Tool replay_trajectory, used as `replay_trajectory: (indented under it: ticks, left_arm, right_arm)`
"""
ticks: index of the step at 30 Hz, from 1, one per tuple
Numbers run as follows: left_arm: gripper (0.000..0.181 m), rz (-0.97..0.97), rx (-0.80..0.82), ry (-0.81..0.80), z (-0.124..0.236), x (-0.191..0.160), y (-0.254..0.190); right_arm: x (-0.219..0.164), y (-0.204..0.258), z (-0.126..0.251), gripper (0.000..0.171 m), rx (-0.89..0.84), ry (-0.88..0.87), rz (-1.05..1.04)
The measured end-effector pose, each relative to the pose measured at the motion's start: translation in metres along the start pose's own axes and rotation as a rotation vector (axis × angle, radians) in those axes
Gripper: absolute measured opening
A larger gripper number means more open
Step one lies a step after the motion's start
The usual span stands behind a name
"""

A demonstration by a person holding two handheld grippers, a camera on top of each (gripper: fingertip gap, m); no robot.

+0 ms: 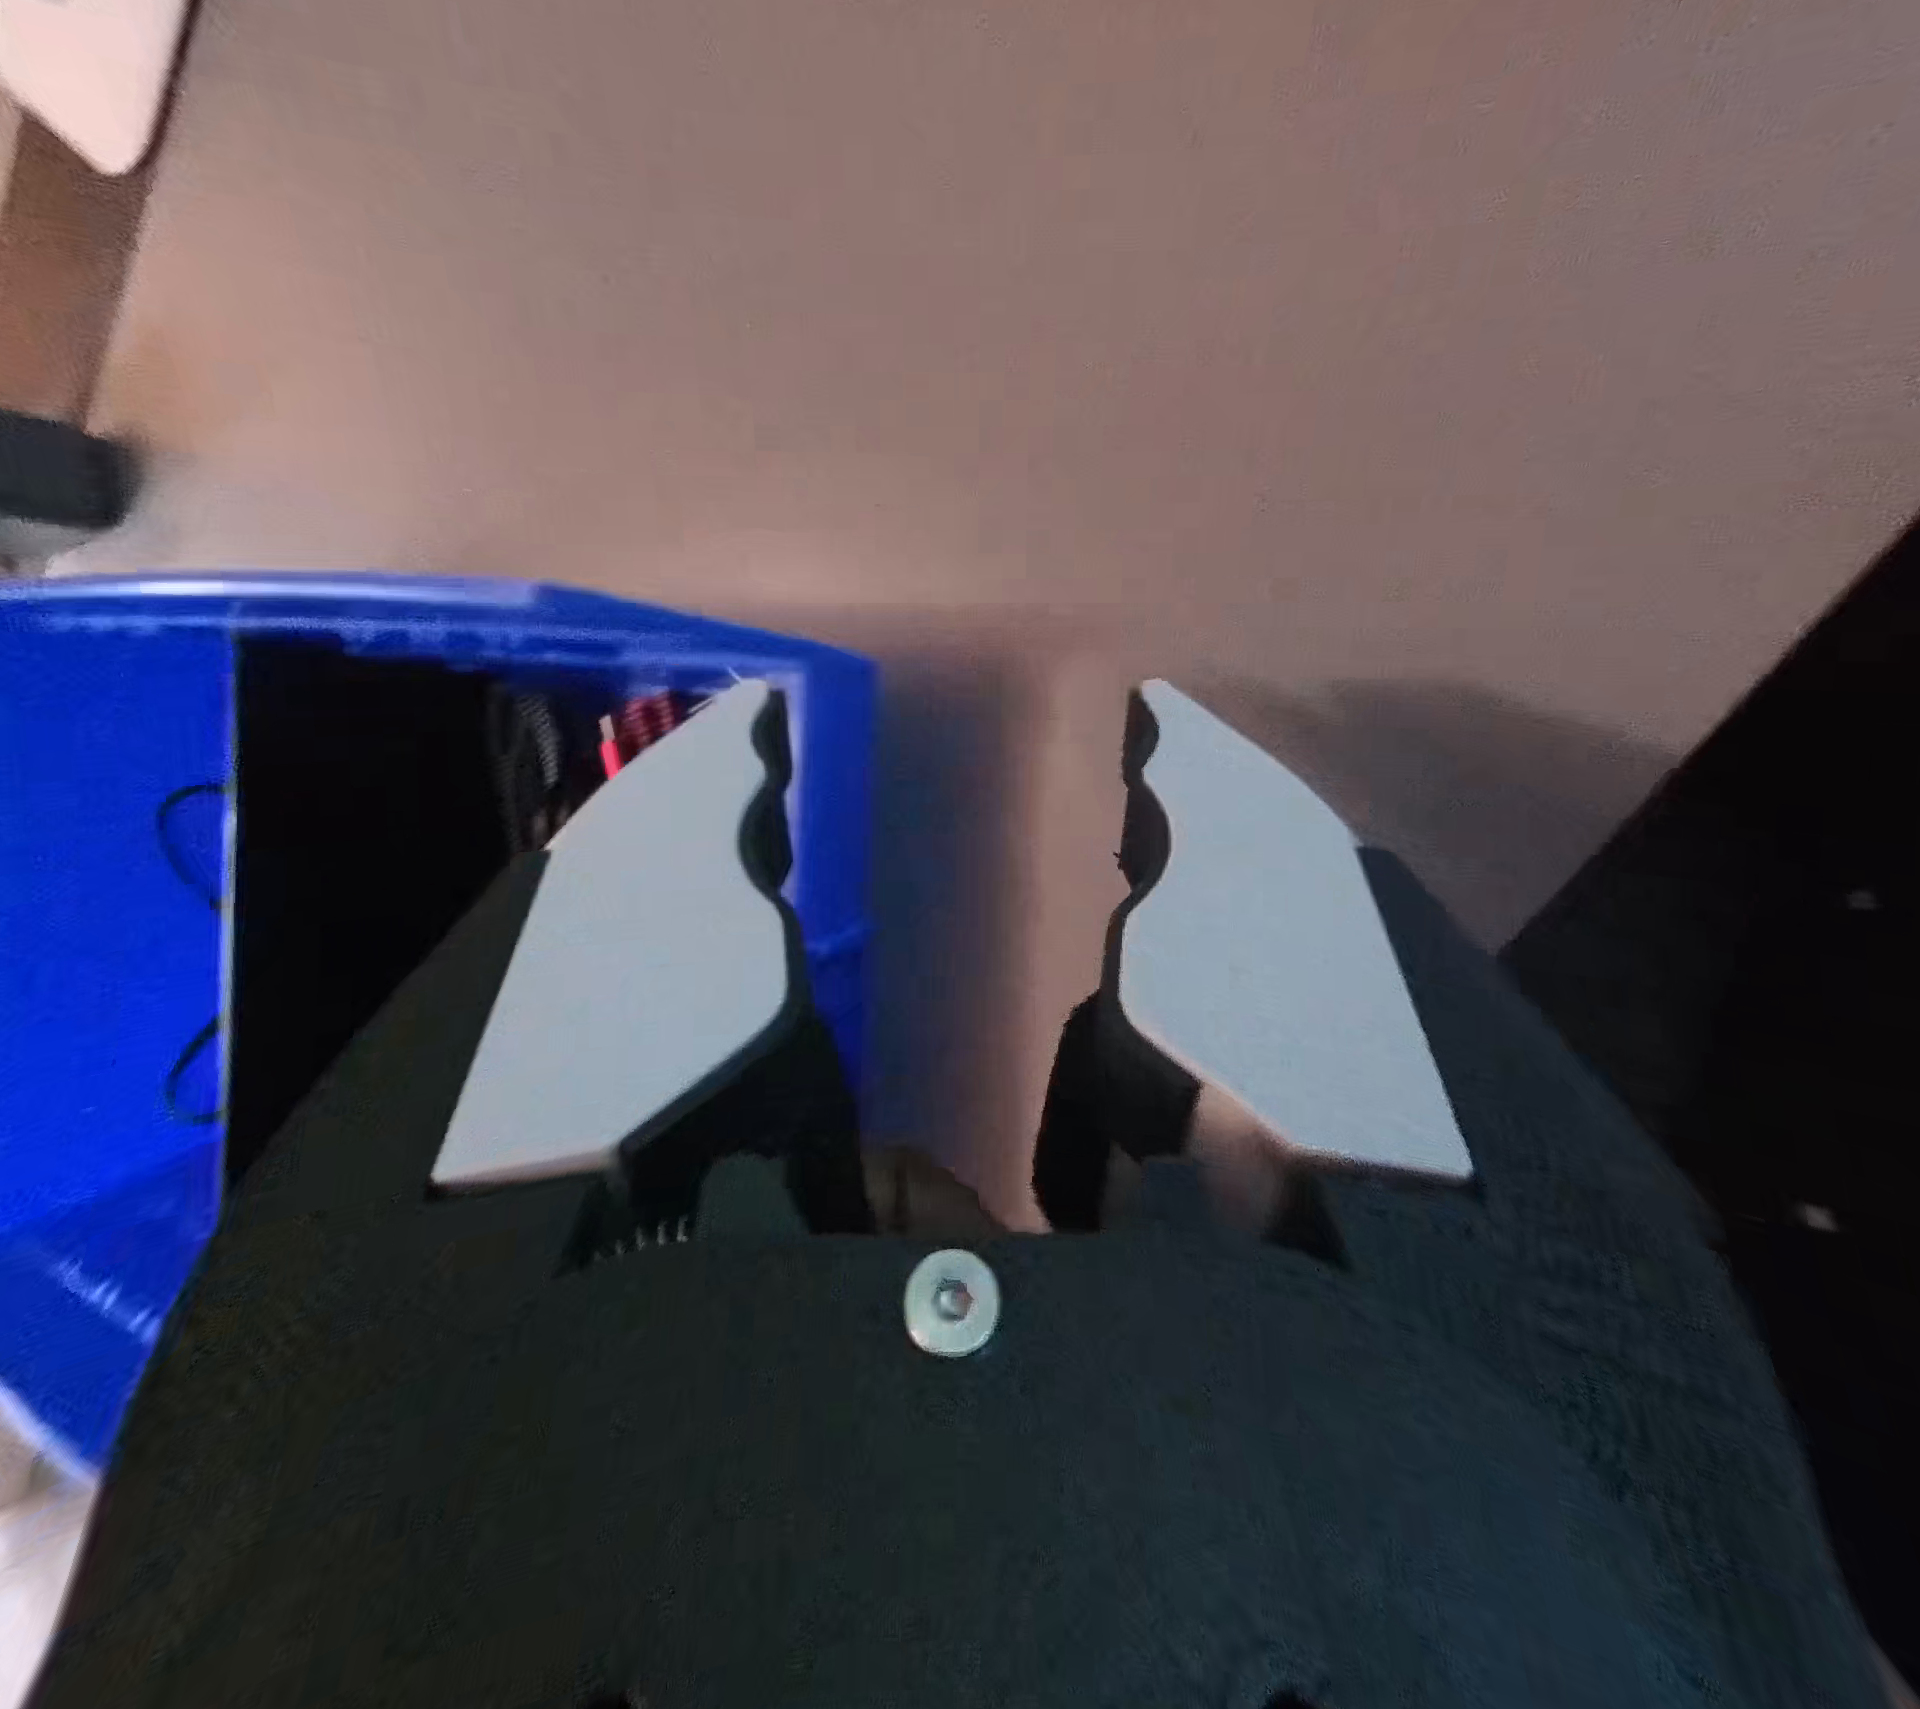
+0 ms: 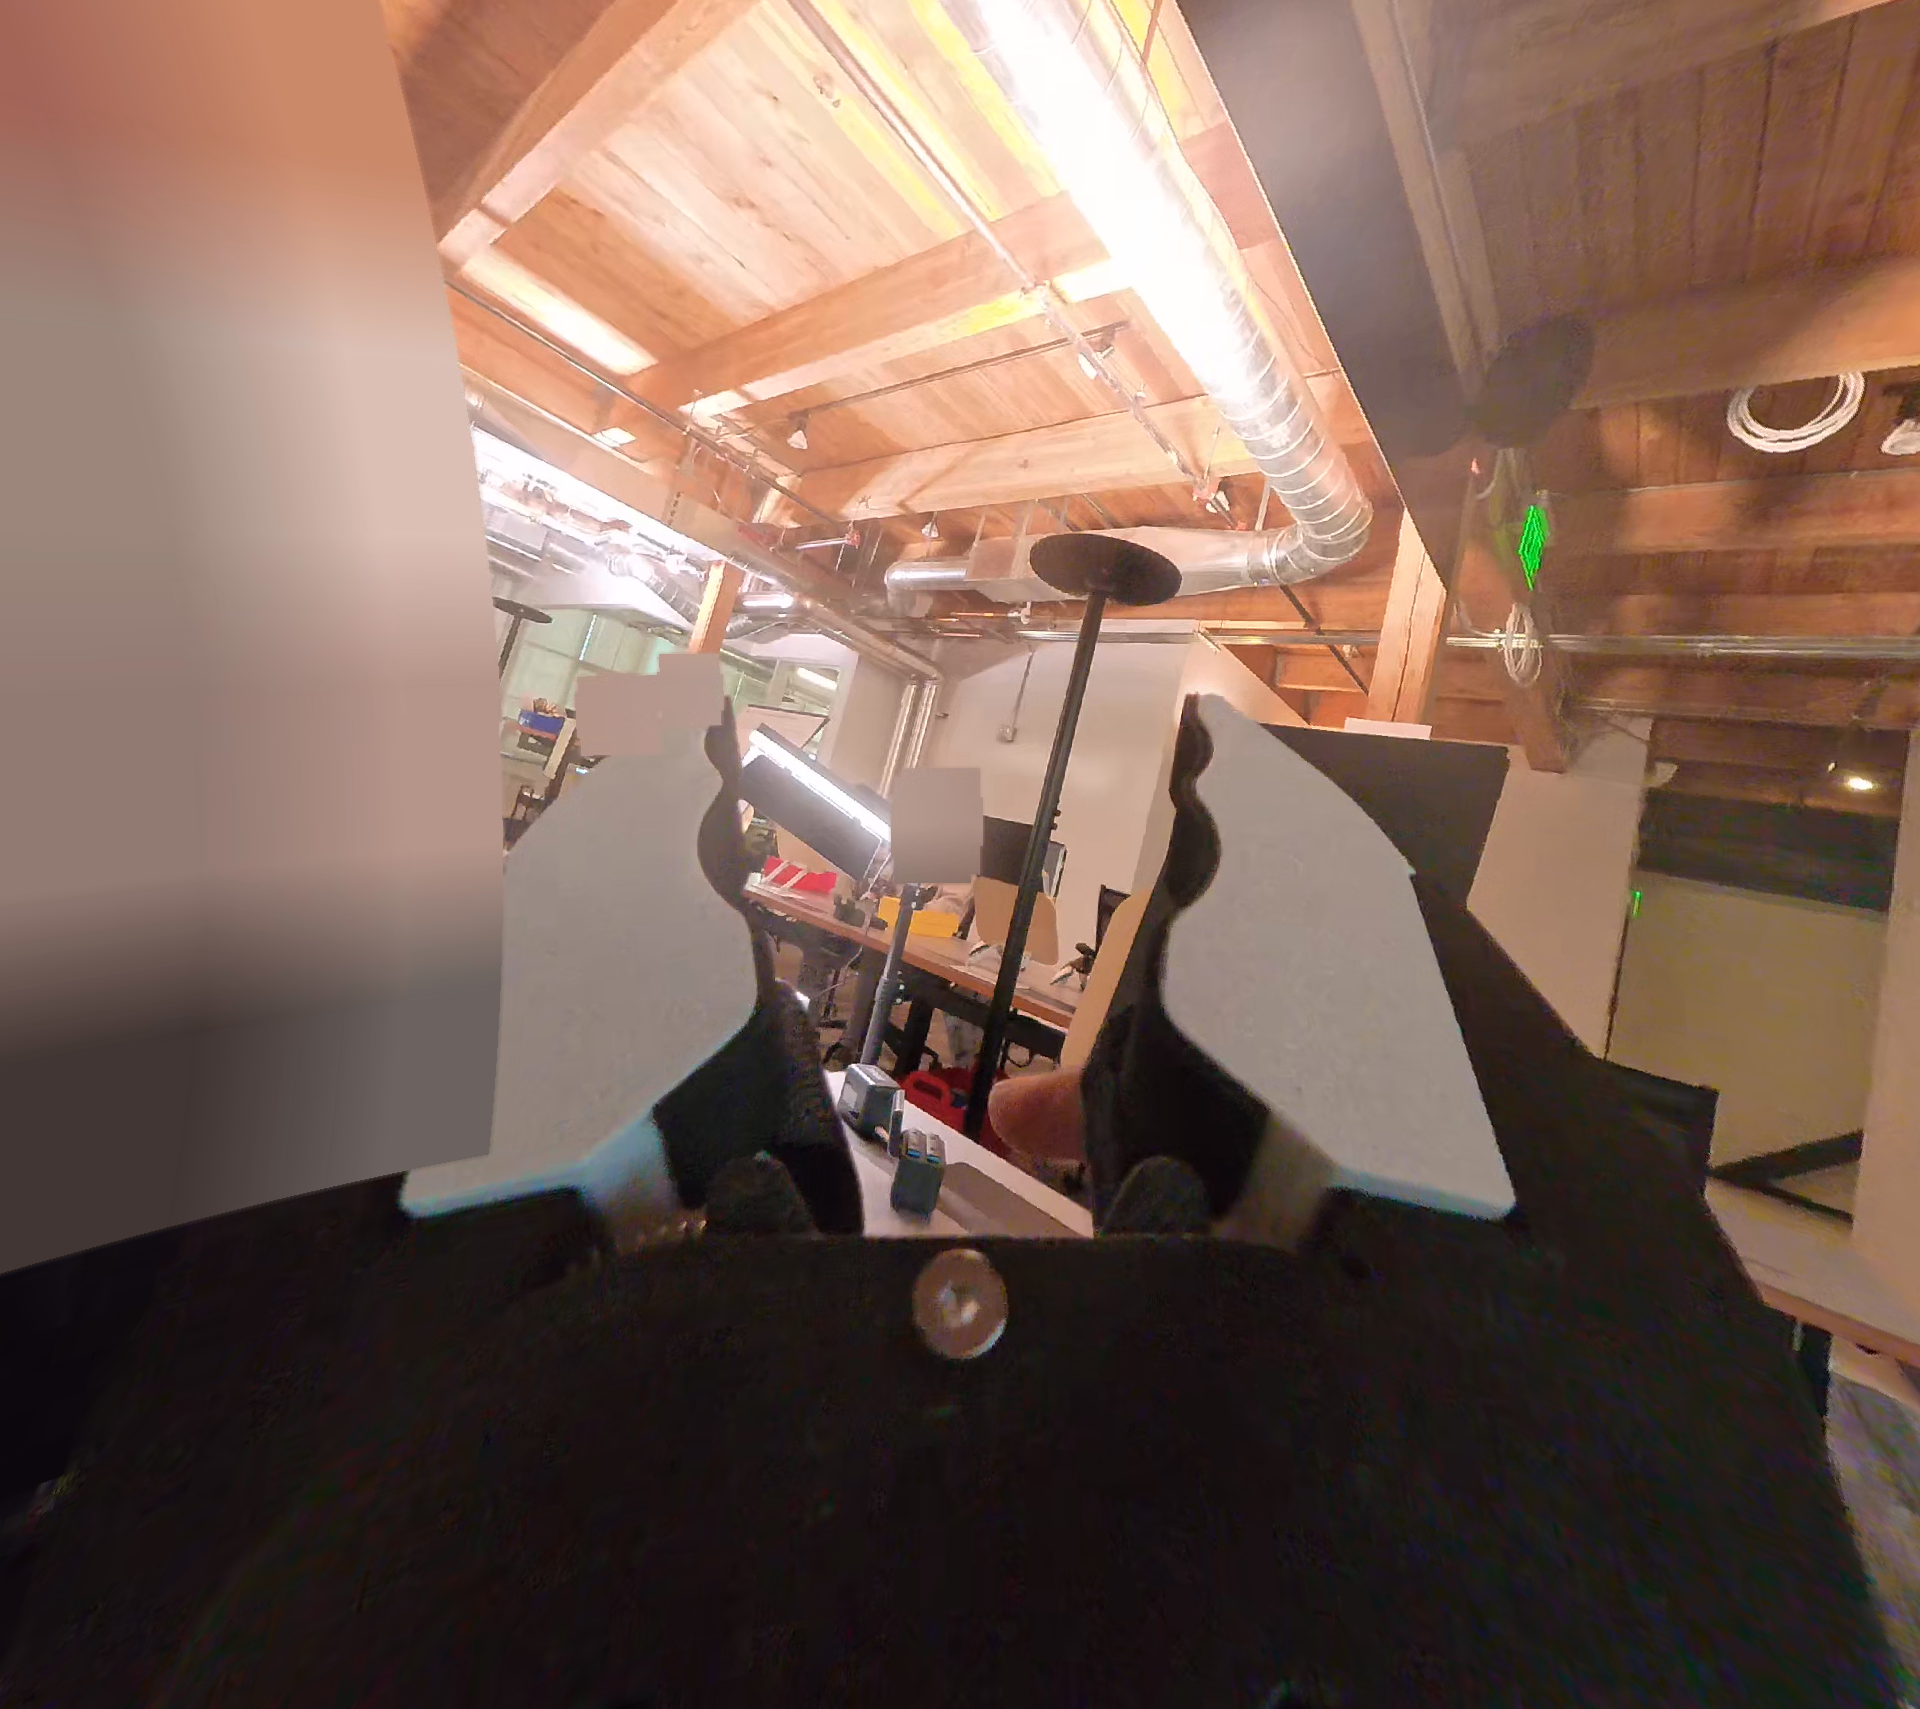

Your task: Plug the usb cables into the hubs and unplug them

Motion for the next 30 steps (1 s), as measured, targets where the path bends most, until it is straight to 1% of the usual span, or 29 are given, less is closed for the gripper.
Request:
replay_trajectory:
  ticks: [2, 4, 7, 9, 13, 18, 21, 23, 25, 27, 30]
  left_arm:
    - [0.065, 0.017, 0.037, 0.045, 0.002, -0.014, 0.017]
    - [0.065, 0.043, 0.017, 0.131, -0.009, -0.035, 0.028]
    - [0.042, 0.061, -0.055, 0.234, -0.027, -0.06, 0.034]
    - [0.027, 0.032, -0.035, 0.237, -0.027, -0.063, 0.039]
    - [0.026, -0.019, -0.102, 0.28, -0.019, -0.067, 0.029]
    - [0.024, -0.161, -0.333, 0.29, -0.003, -0.066, -0.009]
    - [0.024, -0.21, -0.359, 0.324, 0.003, -0.069, -0.017]
    - [0.028, -0.187, -0.368, 0.324, 0.005, -0.07, -0.017]
    - [0.041, -0.142, -0.414, 0.306, 0.014, -0.069, -0.018]
    - [0.056, -0.102, -0.448, 0.249, 0.032, -0.065, -0.015]
    - [0.063, -0.025, -0.355, 0.106, 0.065, -0.054, 0.014]
  right_arm:
    - [-0.001, -0.001, 0.0, 0.08, -0.001, 0.0, -0.005]
    - [-0.002, 0.0, -0.001, 0.08, 0.002, 0.002, -0.01]
    - [-0.002, 0.002, -0.002, 0.08, 0.005, 0.005, -0.002]
    - [-0.003, 0.003, -0.002, 0.078, 0.005, 0.004, 0.005]
    - [-0.009, 0.003, -0.004, 0.078, 0.006, 0.021, 0.011]
    - [-0.016, 0.002, -0.006, 0.078, 0.009, 0.041, -0.011]
    - [-0.017, 0.002, -0.006, 0.078, 0.011, 0.047, -0.012]
    - [-0.016, 0.003, -0.006, 0.078, 0.013, 0.047, -0.007]
    - [-0.015, 0.004, -0.006, 0.078, 0.015, 0.047, -0.001]
    - [-0.014, 0.003, -0.005, 0.077, 0.011, 0.047, 0.011]
    - [-0.015, 0.001, -0.006, 0.076, 0.01, 0.057, 0.009]
Point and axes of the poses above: each gripper's, where its closed fingertips meet, z back along the fingers, x out of its top, y = z × x across the jaws, the point moved 4 cm from there along z, back along the fingers, and after that the axes turned 3 degrees about -x, right-handed, at the moved point
